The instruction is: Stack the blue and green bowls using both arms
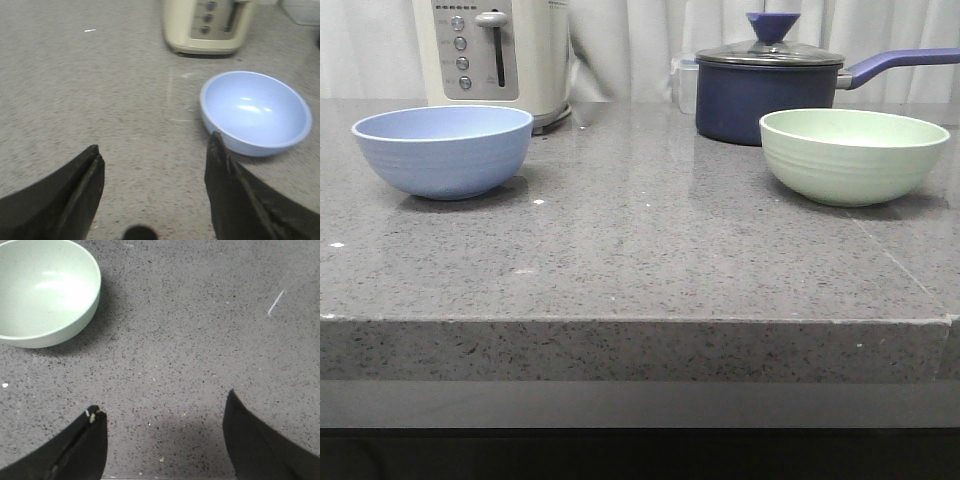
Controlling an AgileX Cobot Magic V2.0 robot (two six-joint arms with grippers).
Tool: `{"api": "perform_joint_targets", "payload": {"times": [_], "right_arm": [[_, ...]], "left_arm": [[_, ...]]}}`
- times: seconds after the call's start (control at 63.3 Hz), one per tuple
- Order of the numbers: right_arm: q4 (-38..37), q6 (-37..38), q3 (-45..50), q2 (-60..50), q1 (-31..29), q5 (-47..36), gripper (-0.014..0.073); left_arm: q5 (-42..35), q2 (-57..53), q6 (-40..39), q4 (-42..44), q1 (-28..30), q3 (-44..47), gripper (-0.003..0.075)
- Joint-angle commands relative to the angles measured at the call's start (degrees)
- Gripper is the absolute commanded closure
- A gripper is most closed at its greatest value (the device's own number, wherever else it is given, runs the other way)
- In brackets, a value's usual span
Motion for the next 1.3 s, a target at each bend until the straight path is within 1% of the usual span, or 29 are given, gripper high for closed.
{"api": "perform_joint_targets", "payload": {"times": [0.0,0.095,0.221,0.347,0.426,0.49,0.537,0.584,0.679,0.79,0.884,1.074,1.279], "right_arm": [[1.3,-0.6,-5.9,3.2,-0.3,0.7,0.0083],[1.5,-0.6,-10.2,8.0,-0.3,4.6,0.0083],[1.5,-0.7,-15.5,14.8,-0.3,7.9,0.0083],[1.8,-0.7,-19.5,20.8,-0.8,9.7,0.0083],[4.4,-0.9,-22.0,24.9,-2.9,10.1,0.0083],[9.1,-3.1,-23.9,28.1,-5.1,10.6,0.0083],[13.6,-6.7,-25.0,30.1,-6.3,11.6,0.0083],[20.2,-10.9,-26.3,32.4,-7.4,12.4,0.0083],[28.9,-17.2,-27.7,36.4,-7.9,12.8,0.0083],[35.0,-20.4,-28.7,40.1,-7.7,12.5,0.0083],[37.0,-21.8,-29.4,42.5,-7.7,11.4,0.0083],[38.0,-21.8,-29.5,45.7,-7.7,8.8,0.0089],[38.4,-21.8,-29.5,47.8,-7.7,7.6,0.0216]], "left_arm": [[-4.4,0.4,2.4,-1.6,-3.7,-2.1,0.0279],[-4.7,0.4,3.1,-1.6,-7.9,-2.1,0.0279],[-5.7,0.4,3.1,-1.6,-12.3,-2.1,0.0279],[-5.9,0.4,3.1,-1.6,-14.0,-2.1,0.0279],[-6.0,0.4,3.1,-1.6,-14.1,-2.1,0.0279],[-6.0,0.4,3.1,-1.6,-14.1,-2.1,0.0279],[-6.0,0.4,3.1,-1.6,-14.1,-2.1,0.0279],[-6.0,0.4,3.1,-1.6,-14.1,-2.1,0.0279],[-6.0,0.4,3.1,-1.6,-14.1,-2.1,0.0279],[-6.0,0.4,3.1,-1.6,-14.1,-2.1,0.0279],[-6.0,0.4,3.1,-1.6,-14.1,-2.1,0.0279],[-6.0,0.4,3.1,-1.6,-14.1,-2.1,0.0279],[-6.0,0.4,3.1,-1.6,-14.1,-2.1,0.0279]]}}
